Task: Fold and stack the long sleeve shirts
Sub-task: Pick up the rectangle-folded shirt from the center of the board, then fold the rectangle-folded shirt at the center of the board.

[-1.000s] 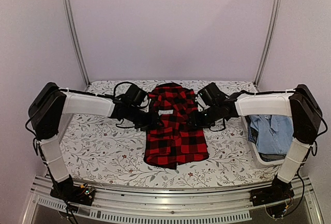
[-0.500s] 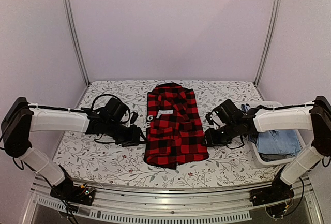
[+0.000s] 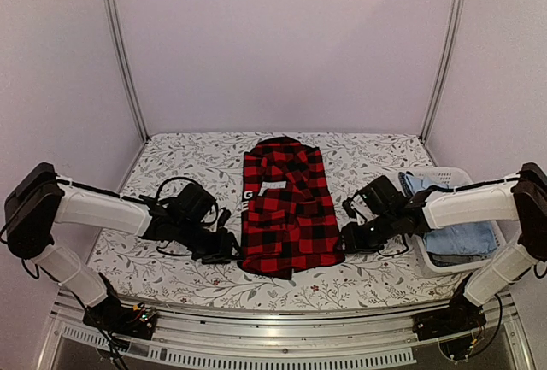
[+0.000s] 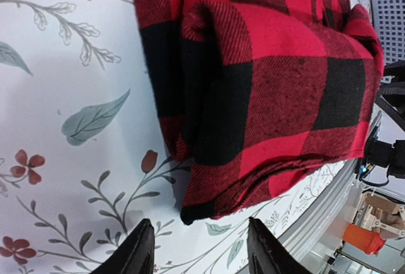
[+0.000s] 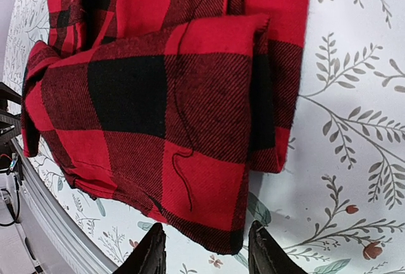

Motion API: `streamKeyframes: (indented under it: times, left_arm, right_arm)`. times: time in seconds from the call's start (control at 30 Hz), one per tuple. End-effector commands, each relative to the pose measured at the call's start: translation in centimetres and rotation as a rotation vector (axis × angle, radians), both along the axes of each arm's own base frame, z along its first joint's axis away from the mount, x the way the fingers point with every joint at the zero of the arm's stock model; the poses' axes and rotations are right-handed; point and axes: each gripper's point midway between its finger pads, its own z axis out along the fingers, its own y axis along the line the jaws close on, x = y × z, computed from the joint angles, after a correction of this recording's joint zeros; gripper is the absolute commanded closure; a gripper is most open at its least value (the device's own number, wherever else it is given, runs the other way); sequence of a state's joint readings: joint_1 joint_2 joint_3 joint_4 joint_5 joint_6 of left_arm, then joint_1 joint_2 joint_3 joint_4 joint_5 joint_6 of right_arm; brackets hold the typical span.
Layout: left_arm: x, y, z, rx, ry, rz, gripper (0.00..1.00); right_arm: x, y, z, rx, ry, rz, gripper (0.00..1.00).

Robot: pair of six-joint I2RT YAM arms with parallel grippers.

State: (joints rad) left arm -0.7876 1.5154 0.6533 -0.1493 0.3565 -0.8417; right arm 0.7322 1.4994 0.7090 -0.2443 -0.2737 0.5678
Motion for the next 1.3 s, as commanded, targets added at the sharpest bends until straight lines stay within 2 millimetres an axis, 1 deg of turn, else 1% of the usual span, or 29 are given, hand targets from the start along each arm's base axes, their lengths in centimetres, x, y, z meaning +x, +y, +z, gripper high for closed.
streamKeyframes:
  times: [0.0, 0.23, 0.4, 0.47, 0.63, 0.77, 0.87, 0.97, 1.1, 1.17, 1.23, 1.27]
  left_arm:
    - [-0.6, -1.3, -0.5, -0.033, 0.007, -0.028, 0.51]
    - [-1.6, -2.1, -1.0, -0.034, 0.028, -0.055, 0.55]
    - [-1.9, -2.7, -0.8, -0.047, 0.031, -0.062, 0.63]
    - [-1.8, -2.8, -0.8, -0.048, 0.030, -0.062, 0.67]
    - [-1.7, -3.3, -0.2, -0.064, 0.022, -0.063, 0.83]
    - [-1.5, -3.7, 1.0, -0.089, 0.010, -0.065, 0.96]
    - [-1.0, -4.3, 2.6, -0.117, -0.015, -0.065, 1.00]
    - [-0.4, -4.9, 4.3, -0.136, -0.045, -0.069, 1.00]
    - [1.1, -5.3, 6.0, -0.156, -0.087, -0.057, 1.00]
    - [2.3, -5.3, 6.5, -0.164, -0.103, -0.044, 1.00]
    - [4.0, -5.2, 7.1, -0.174, -0.120, -0.024, 1.00]
    - [5.1, -5.1, 7.3, -0.178, -0.130, -0.008, 1.00]
  right_arm:
    - [-0.2, 0.7, -0.7, 0.040, 0.018, 0.002, 0.57]
    - [-0.8, 0.4, -1.6, 0.023, 0.042, -0.006, 0.59]
    - [-1.2, 0.9, -1.9, 0.025, 0.052, 0.007, 0.64]
    - [-1.3, 1.0, -2.0, 0.026, 0.052, 0.008, 0.67]
    - [-1.0, 1.2, -1.3, 0.033, 0.042, 0.006, 0.82]
    - [-0.5, 1.5, -0.2, 0.044, 0.021, 0.002, 0.92]
    - [-0.1, 1.9, 1.2, 0.065, -0.001, 0.005, 0.97]
    - [0.6, 2.6, 2.9, 0.092, -0.031, 0.004, 0.99]
    - [2.4, 3.4, 4.9, 0.107, -0.084, -0.003, 1.00]
    - [3.8, 3.7, 5.5, 0.108, -0.101, -0.017, 1.00]
    - [5.6, 3.9, 6.1, 0.113, -0.123, -0.036, 1.00]
    - [6.6, 3.8, 6.1, 0.109, -0.127, -0.051, 1.00]
